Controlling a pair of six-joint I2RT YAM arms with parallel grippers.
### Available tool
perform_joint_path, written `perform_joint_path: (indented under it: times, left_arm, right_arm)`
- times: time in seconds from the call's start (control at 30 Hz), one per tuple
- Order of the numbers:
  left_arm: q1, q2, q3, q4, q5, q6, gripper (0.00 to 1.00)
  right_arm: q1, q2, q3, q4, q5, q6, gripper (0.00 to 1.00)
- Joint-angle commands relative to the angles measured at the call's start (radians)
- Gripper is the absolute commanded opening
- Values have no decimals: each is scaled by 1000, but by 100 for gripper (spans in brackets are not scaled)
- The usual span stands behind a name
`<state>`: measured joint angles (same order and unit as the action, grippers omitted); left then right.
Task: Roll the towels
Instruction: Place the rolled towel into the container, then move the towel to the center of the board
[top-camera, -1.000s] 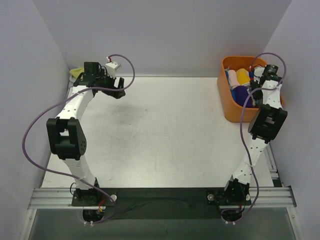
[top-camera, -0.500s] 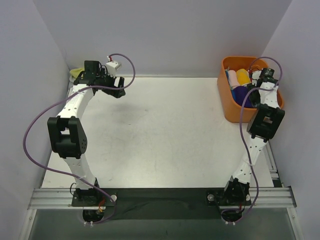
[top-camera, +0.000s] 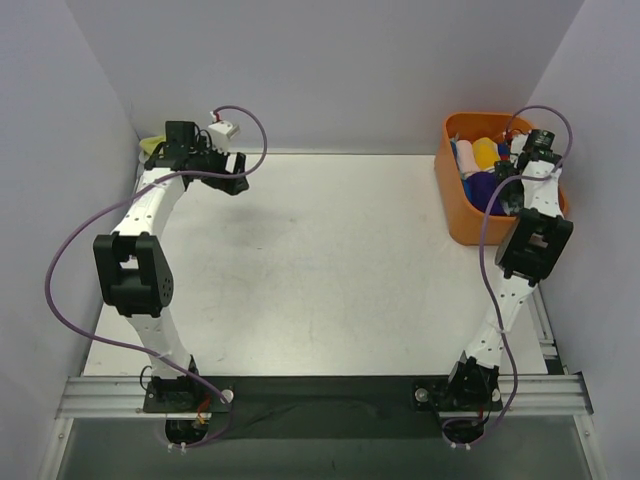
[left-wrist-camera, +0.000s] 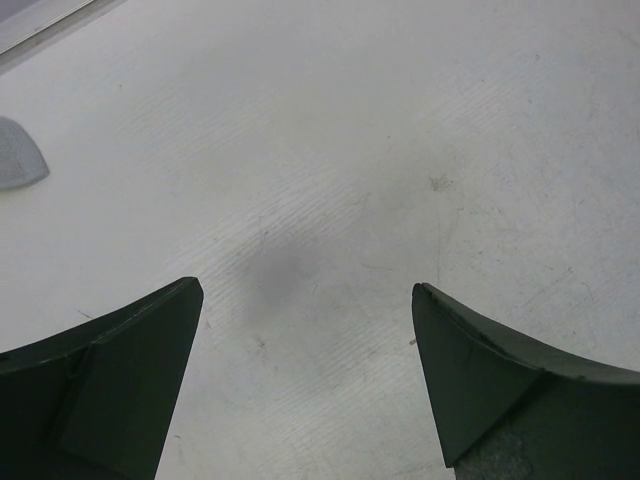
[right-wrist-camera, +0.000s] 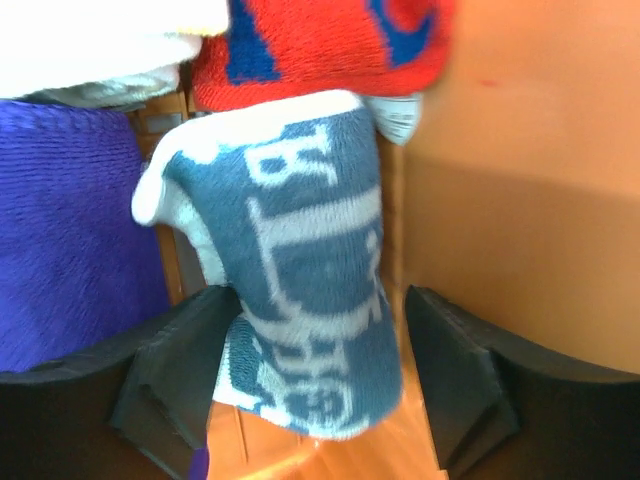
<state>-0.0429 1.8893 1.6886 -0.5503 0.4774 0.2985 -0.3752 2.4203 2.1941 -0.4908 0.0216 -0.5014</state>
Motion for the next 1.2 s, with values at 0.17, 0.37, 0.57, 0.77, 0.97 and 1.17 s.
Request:
perform_joint_path:
  times: [0.17,0.37,0.57,0.77,0.97,1.17]
  left_arm:
    - [31,-42,45,30,-14,-45,97]
    - [86,-44,53,23,-31,-116,97]
    - [121,-50,68,20,-135,-168,97]
    - [167,8,154,-17,-171,-170,97]
    - [187,151,302,-25,-309,-81,97]
    - [187,388,550,-28,-398,-79,92]
  right_arm:
    - [36,-266,-51,-5,15,67,89]
    - [79,-397,-119,-3,41,69,100]
    - [137,-552,-201,-22,-1,52,100]
    - [284,-694,-342,-46,-92,61,100]
    - [372,-768,-442,-121,-252,115,100]
    - [486,-780,-522,-215,-334,113,100]
